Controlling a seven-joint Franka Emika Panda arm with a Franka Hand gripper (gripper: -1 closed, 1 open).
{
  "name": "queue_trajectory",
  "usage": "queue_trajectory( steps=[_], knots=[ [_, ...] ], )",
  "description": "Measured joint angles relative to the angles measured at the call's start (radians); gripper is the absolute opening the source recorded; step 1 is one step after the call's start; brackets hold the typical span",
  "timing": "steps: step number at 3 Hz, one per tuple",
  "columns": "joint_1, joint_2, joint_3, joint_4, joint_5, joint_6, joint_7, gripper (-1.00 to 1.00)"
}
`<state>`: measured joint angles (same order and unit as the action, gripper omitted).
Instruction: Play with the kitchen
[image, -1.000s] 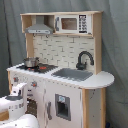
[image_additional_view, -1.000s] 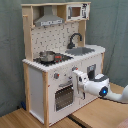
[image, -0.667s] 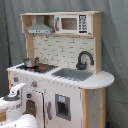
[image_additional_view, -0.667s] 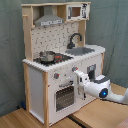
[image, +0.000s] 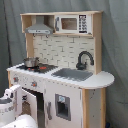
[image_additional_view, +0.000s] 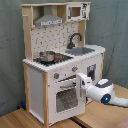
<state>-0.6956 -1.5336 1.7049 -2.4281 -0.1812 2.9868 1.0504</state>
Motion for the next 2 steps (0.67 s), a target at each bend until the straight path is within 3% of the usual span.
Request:
queue_trajectory(
  steps=[2],
  knots=[
    [0.049, 0.012, 0.014, 0.041, 0.0, -0.198, 0.001, -1.0]
  ],
)
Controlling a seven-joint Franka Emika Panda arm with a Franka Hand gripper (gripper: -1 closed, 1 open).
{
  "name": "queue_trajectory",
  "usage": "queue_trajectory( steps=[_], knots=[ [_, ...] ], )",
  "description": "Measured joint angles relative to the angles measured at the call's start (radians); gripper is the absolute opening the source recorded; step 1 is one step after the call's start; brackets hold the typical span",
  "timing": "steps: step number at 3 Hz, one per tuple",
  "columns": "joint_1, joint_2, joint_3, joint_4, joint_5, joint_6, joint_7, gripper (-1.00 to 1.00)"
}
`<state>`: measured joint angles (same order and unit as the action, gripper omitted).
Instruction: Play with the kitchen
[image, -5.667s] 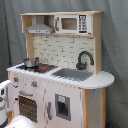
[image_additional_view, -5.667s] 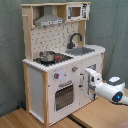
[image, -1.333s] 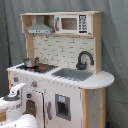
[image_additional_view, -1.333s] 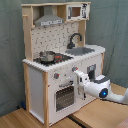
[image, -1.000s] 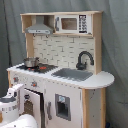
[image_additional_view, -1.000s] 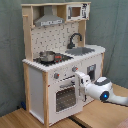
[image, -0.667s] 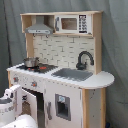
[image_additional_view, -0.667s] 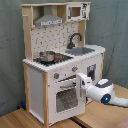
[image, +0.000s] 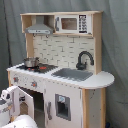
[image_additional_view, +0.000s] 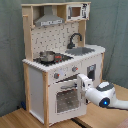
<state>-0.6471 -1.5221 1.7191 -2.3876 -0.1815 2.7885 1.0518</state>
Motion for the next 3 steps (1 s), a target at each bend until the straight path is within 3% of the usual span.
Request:
queue_trajectory(
  steps=[2, 3],
  knots=[
    [0.064, 0.012, 0.013, 0.045, 0.0, -0.193, 0.004, -1.0],
    [0.064, 0.014, 0.017, 0.094, 0.0, -0.283, 0.016, -1.0]
  ],
)
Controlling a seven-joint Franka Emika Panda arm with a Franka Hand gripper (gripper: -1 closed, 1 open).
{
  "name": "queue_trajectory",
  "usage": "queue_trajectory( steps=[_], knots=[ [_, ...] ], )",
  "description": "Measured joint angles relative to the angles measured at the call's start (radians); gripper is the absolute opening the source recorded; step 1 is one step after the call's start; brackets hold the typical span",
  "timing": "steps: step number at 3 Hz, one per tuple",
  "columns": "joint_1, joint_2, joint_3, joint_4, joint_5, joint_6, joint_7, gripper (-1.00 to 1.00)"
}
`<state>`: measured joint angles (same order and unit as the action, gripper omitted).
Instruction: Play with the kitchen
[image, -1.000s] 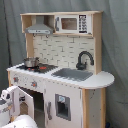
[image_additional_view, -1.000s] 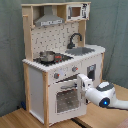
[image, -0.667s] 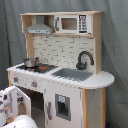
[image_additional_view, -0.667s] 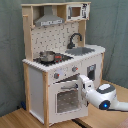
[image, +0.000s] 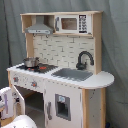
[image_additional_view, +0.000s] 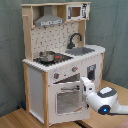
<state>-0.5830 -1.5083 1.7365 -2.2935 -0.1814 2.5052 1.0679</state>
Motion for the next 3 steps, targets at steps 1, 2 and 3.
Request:
queue_trajectory(
  steps=[1, 2, 3],
  knots=[
    [0.002, 0.005, 0.007, 0.049, 0.0, -0.088, 0.01, -1.0],
    [-0.01, 0.011, 0.013, 0.103, 0.0, -0.132, 0.014, -1.0],
    [-0.016, 0.011, 0.014, 0.111, 0.0, -0.132, 0.015, 1.0]
  ],
)
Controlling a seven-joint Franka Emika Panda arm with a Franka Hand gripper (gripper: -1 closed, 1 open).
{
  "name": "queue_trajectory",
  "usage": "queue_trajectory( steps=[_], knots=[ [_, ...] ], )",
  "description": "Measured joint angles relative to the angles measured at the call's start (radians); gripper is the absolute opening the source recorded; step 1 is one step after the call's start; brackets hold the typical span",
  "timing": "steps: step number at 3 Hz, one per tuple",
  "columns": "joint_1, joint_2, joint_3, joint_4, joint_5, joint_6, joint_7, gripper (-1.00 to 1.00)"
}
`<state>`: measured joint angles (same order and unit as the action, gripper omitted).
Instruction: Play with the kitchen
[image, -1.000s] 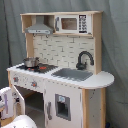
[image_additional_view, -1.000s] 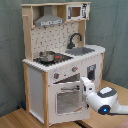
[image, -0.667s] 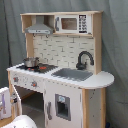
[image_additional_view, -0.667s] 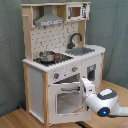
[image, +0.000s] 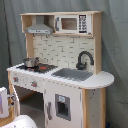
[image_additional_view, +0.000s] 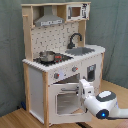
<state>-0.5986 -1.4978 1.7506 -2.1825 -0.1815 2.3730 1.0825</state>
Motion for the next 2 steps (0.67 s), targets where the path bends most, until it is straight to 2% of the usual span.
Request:
queue_trajectory(
  steps=[1, 2],
  knots=[
    [-0.019, 0.0, 0.003, 0.027, 0.0, -0.001, 0.001, 1.0],
    [-0.025, 0.0, -0.012, 0.126, -0.012, -0.011, 0.0, 1.0]
  ],
)
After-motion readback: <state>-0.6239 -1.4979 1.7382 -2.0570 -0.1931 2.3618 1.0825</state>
